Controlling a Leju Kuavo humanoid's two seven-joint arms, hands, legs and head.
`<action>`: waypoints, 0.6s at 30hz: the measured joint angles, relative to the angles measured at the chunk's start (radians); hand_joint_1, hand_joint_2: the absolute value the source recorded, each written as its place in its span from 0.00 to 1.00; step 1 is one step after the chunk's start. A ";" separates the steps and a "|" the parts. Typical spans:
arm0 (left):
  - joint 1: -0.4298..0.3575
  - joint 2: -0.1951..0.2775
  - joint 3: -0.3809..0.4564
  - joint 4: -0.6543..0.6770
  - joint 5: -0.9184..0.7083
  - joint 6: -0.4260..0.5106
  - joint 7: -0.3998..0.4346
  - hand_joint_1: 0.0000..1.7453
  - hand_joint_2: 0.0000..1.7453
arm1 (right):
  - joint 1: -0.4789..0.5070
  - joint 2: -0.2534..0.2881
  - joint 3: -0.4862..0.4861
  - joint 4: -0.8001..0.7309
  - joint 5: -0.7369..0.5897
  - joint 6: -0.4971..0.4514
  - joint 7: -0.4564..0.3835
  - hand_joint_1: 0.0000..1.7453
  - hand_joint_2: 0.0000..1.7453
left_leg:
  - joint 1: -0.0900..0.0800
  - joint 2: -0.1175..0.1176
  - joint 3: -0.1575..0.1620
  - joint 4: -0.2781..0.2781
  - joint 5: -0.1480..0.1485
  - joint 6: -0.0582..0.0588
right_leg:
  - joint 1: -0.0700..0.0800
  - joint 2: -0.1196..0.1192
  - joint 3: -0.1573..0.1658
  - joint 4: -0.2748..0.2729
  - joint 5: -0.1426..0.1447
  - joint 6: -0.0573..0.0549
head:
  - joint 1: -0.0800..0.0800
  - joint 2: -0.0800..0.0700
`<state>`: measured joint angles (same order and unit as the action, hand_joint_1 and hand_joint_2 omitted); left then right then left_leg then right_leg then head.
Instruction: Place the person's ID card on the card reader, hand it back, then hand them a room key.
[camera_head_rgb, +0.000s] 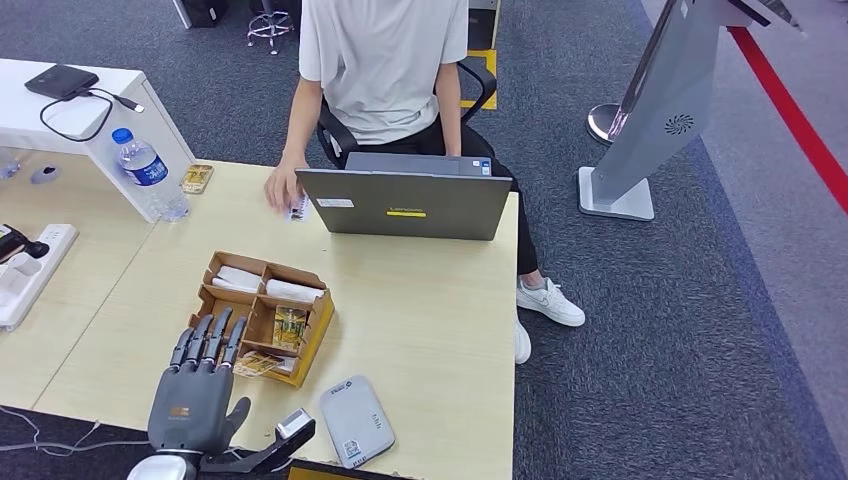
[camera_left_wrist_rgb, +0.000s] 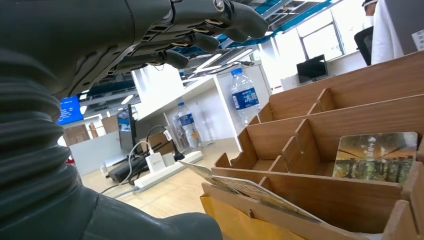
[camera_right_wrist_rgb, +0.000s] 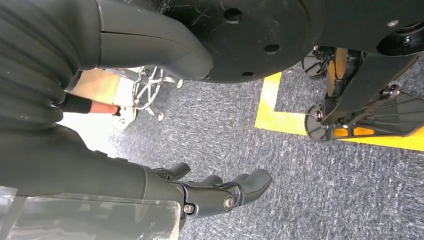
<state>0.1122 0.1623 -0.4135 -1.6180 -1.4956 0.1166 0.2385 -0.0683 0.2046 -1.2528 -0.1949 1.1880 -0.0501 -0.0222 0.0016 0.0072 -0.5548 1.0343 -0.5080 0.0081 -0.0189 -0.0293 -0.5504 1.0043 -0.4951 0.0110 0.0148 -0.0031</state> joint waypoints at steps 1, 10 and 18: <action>-0.005 -0.002 0.001 0.004 0.000 -0.002 0.004 0.00 1.00 | 0.000 0.000 0.000 0.000 0.002 0.000 0.001 0.00 1.00 | 0.000 0.000 0.000 0.000 0.000 0.000 | 0.000 0.000 0.000 0.000 0.000 0.000 | 0.000 0.000; -0.055 -0.016 0.002 0.050 0.000 -0.015 0.022 0.00 1.00 | 0.000 0.000 0.008 0.000 0.013 0.003 0.001 0.00 1.00 | 0.000 0.000 0.000 0.000 0.000 0.000 | 0.000 0.000 0.000 0.000 0.000 0.000 | 0.000 0.000; -0.073 -0.026 0.002 0.076 0.000 -0.020 0.025 0.00 1.00 | 0.000 0.000 0.017 0.000 0.015 0.003 0.002 0.00 1.00 | 0.000 0.000 0.000 0.000 0.000 0.000 | 0.000 0.000 0.000 0.000 0.000 0.000 | 0.000 0.000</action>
<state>0.0392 0.1368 -0.4112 -1.5419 -1.4958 0.0963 0.2633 -0.0685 0.2045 -1.2362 -0.1950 1.2035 -0.0473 -0.0198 0.0016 0.0071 -0.5548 1.0343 -0.5080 0.0081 -0.0189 -0.0293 -0.5504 1.0042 -0.4951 0.0110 0.0149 -0.0031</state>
